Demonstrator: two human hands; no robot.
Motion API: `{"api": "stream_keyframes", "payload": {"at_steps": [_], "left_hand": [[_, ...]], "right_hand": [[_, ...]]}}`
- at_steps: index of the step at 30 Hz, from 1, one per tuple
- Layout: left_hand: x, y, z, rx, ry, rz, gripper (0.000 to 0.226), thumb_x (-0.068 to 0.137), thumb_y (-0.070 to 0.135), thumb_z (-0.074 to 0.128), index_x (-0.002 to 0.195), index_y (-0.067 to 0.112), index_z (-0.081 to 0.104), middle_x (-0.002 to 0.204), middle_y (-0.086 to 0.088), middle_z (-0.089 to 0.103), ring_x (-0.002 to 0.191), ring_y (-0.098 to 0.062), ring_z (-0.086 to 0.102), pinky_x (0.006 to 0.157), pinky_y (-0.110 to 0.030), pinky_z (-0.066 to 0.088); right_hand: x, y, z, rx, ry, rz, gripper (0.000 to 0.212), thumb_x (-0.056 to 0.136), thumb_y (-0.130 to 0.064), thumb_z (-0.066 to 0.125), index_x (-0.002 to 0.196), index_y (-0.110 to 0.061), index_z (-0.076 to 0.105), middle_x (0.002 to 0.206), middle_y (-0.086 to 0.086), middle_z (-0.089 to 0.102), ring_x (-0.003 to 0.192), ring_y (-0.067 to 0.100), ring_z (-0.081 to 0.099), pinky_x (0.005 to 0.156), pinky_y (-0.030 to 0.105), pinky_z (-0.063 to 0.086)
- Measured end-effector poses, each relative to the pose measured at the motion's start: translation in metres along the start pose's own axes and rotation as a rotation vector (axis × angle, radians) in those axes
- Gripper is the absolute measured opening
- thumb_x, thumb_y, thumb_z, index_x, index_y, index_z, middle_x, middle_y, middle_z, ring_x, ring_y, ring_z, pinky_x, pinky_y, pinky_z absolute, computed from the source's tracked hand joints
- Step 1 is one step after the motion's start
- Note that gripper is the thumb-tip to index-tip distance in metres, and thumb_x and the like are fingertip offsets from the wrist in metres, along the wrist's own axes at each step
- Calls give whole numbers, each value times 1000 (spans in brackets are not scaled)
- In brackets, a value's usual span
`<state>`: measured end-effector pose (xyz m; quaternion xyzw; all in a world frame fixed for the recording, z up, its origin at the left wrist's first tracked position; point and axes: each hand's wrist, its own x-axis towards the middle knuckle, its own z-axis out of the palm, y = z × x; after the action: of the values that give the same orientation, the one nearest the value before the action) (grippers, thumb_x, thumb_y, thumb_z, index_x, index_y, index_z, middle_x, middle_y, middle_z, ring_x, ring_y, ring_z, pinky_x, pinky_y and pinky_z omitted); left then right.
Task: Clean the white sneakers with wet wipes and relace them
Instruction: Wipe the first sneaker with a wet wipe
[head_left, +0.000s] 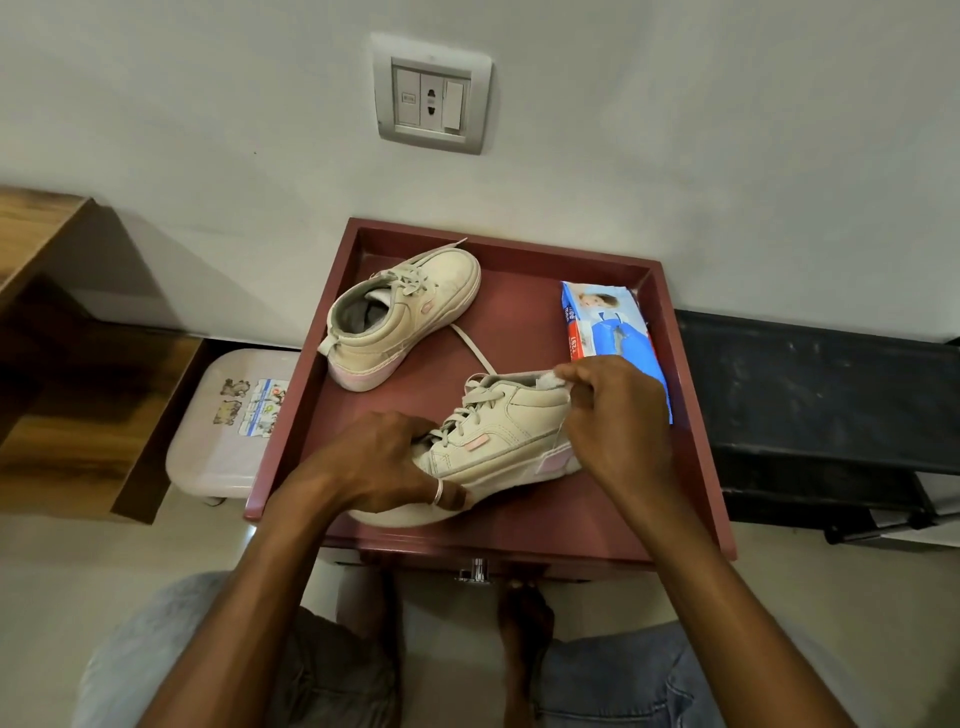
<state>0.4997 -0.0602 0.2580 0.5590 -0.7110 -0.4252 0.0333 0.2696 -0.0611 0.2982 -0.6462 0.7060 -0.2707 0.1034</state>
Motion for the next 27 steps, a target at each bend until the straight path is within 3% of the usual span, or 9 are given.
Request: {"api": "stream_keyframes", "payload": {"at_steps": [7,13,19,22,25,27], "left_hand": [[0,0,0,-7,-7,14,79,48,77,72,111,29,72,103,13,75,93,-10,69,85,-43,58],[-1,0,0,-6,-17,13,81,47,75,74,114,31,71,106,13,74,96,-10,68,86,-43,58],[0,0,0,-16,-6,9,86,46,76,74,120,32,70,109,16,74,98,-8,68,89,-40,58],[0,-2,-1,-30,8,-11,89,48,77,72,125,32,68,114,15,73,101,-8,67,91,-39,57],[1,-1,0,-30,45,-24,97,49,80,70,133,31,61,123,13,68,107,-8,63,95,-34,54],[2,1,2,-34,89,-28,96,57,75,76,139,29,54,127,14,61,113,-9,60,97,-30,50]], "right_hand": [[12,12,-4,-85,-208,118,24,93,-6,56,107,-10,74,110,12,72,109,32,62,87,41,54],[-8,10,-15,-102,-99,65,27,95,-13,58,121,-8,68,115,13,70,109,25,64,90,38,53],[7,12,-12,-20,-180,135,26,94,-10,61,118,-12,70,120,9,69,119,24,58,93,41,54],[5,11,-11,-1,-143,170,27,95,-11,60,120,-13,68,122,7,68,120,20,57,90,35,54],[-14,0,-8,-11,-106,123,24,93,-13,62,116,-12,69,114,4,70,110,17,62,83,27,50],[-27,-13,0,-25,-110,9,23,88,-8,63,109,-13,70,106,5,70,97,22,65,79,29,50]]}}
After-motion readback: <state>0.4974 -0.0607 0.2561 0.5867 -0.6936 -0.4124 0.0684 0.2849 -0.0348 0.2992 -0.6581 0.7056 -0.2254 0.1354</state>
